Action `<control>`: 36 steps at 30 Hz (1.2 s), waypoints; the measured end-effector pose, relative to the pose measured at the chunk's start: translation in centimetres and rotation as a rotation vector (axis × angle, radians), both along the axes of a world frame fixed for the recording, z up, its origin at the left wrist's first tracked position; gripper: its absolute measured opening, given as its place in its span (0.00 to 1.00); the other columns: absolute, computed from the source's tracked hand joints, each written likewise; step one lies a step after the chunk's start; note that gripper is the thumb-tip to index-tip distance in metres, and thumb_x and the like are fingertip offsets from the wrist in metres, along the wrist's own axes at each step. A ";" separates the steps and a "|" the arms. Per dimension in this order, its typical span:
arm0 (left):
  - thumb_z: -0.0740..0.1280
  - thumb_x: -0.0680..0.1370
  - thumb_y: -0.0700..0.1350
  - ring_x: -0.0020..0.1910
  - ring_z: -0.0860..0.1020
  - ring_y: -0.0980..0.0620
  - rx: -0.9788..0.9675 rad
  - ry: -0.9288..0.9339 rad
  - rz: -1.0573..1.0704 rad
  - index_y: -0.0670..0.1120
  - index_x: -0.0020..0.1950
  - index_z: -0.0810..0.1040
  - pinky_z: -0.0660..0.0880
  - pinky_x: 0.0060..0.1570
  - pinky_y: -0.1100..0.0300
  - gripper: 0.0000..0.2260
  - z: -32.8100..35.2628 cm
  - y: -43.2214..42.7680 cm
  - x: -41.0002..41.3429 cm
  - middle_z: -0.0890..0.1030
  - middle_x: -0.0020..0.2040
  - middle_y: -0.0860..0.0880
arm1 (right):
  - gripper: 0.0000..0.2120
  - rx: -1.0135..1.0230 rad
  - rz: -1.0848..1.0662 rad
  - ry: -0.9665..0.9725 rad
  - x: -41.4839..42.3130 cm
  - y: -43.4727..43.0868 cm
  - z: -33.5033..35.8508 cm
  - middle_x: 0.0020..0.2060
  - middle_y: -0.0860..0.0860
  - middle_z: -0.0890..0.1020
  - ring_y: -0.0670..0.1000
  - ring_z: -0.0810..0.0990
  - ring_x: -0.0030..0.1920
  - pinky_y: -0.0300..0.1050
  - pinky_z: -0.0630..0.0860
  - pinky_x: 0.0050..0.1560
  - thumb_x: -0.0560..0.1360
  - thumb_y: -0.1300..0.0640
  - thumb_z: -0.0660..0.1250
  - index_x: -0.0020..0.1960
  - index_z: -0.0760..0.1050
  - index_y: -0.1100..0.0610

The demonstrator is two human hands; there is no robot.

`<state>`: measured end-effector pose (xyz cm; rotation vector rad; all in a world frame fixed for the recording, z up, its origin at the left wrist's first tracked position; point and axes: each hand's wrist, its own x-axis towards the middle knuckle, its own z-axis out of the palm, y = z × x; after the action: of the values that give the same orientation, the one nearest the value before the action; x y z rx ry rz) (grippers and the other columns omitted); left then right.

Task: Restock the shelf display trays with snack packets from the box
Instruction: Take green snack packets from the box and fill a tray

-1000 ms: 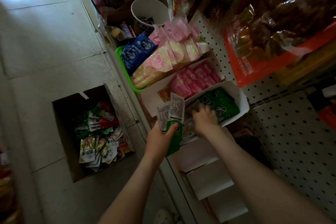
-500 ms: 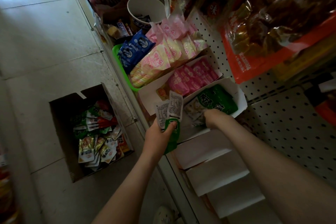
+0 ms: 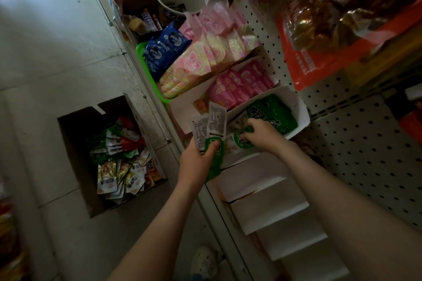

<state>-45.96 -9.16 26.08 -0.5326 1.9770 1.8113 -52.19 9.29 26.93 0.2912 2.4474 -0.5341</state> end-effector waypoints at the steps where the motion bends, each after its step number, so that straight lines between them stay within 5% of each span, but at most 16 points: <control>1: 0.67 0.79 0.48 0.51 0.78 0.56 -0.016 0.009 0.000 0.53 0.68 0.72 0.77 0.48 0.60 0.18 0.0 0.1 0.0 0.78 0.52 0.56 | 0.06 0.013 -0.011 0.031 0.0 0.2 0.4 0.43 0.53 0.75 0.52 0.75 0.39 0.46 0.69 0.34 0.79 0.55 0.64 0.52 0.68 0.54; 5: 0.67 0.79 0.48 0.52 0.77 0.57 -0.060 0.035 -0.007 0.52 0.69 0.71 0.75 0.45 0.64 0.18 0.0 0.4 0.1 0.78 0.54 0.55 | 0.12 0.378 0.231 0.042 -0.4 1.2 1.5 0.42 0.57 0.73 0.57 0.74 0.40 0.46 0.65 0.30 0.79 0.66 0.57 0.61 0.62 0.58; 9: 0.66 0.79 0.48 0.50 0.76 0.58 -0.073 0.033 -0.013 0.53 0.70 0.71 0.73 0.40 0.70 0.19 0.1 0.5 0.1 0.77 0.52 0.57 | 0.25 0.607 0.359 0.090 -0.5 1.4 1.8 0.58 0.58 0.76 0.59 0.76 0.56 0.49 0.71 0.43 0.76 0.68 0.62 0.71 0.58 0.61; 14: 0.67 0.79 0.49 0.50 0.77 0.56 -0.079 0.029 0.002 0.53 0.70 0.70 0.78 0.48 0.59 0.19 0.1 0.7 0.0 0.78 0.53 0.55 | 0.32 0.581 0.270 0.128 -0.3 1.2 0.8 0.66 0.59 0.71 0.58 0.70 0.65 0.50 0.68 0.60 0.76 0.60 0.65 0.74 0.53 0.60; 24: 0.66 0.79 0.50 0.53 0.77 0.55 -0.089 0.042 0.009 0.54 0.71 0.70 0.78 0.52 0.56 0.20 0.1 0.9 0.3 0.78 0.53 0.56 | 0.40 0.659 0.003 0.071 0.0 0.9 0.3 0.61 0.60 0.75 0.59 0.74 0.60 0.50 0.66 0.59 0.76 0.55 0.65 0.75 0.41 0.56; 32: 0.67 0.78 0.51 0.51 0.79 0.54 -0.087 0.030 -0.002 0.56 0.69 0.70 0.80 0.51 0.50 0.19 0.0 0.7 0.3 0.80 0.53 0.54 | 0.36 0.870 0.256 0.234 1.2 0.1 0.6 0.64 0.56 0.62 0.56 0.64 0.63 0.50 0.63 0.62 0.72 0.56 0.68 0.70 0.48 0.53; 36: 0.66 0.79 0.51 0.51 0.78 0.54 -0.113 0.040 -0.008 0.55 0.70 0.70 0.79 0.52 0.52 0.20 -0.1 0.9 0.3 0.79 0.51 0.55 | 0.27 0.718 0.575 0.284 1.0 -1.5 -0.2 0.69 0.56 0.61 0.59 0.62 0.67 0.53 0.60 0.66 0.76 0.61 0.61 0.73 0.57 0.53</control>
<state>-45.70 -8.27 26.01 -0.5250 2.1152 1.7259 -51.14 7.78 26.76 -0.2300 2.7430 0.5982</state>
